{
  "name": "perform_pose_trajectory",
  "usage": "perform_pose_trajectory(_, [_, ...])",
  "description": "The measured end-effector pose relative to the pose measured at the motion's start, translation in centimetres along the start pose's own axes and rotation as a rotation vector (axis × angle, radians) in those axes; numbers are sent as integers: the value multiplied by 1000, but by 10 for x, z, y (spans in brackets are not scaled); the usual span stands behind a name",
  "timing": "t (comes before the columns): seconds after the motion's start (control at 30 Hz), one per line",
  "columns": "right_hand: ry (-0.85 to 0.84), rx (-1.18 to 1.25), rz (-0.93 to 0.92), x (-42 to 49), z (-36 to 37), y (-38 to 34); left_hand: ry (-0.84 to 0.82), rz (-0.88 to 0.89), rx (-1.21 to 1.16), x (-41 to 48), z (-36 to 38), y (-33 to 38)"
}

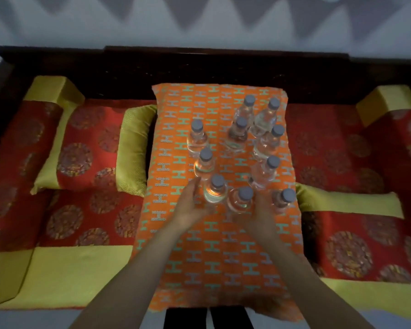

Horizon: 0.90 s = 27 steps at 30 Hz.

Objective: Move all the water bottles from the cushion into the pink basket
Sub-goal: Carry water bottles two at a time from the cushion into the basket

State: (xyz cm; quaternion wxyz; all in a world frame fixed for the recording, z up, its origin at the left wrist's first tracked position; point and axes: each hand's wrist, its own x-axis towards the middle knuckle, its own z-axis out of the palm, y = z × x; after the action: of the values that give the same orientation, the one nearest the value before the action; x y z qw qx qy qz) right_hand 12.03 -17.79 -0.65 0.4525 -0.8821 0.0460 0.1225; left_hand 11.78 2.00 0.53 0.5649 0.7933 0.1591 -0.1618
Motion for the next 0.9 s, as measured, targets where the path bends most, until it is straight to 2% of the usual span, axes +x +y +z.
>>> perform_pose_trajectory(0.17, [83,-47,60,3,17,5,-27,154,210,21,4,-13])
perform_pose_trajectory(0.33, [80,-3,51,5,25,8,-28,234,331,27,9,-25])
perform_pose_trajectory(0.47, [141,21,25,6,27,7,42,290,436,33,12,-25])
perform_pose_trajectory(0.57, [125,56,26,7,25,8,77,338,368,36,11,-19])
perform_pose_trajectory(0.67, [121,84,57,7,24,10,3,335,252,31,6,-18])
perform_pose_trajectory(0.73, [125,123,72,4,22,12,-22,297,183,25,1,-20])
perform_pose_trajectory(0.9, [110,270,81,-3,11,8,40,138,-22,13,-20,-19])
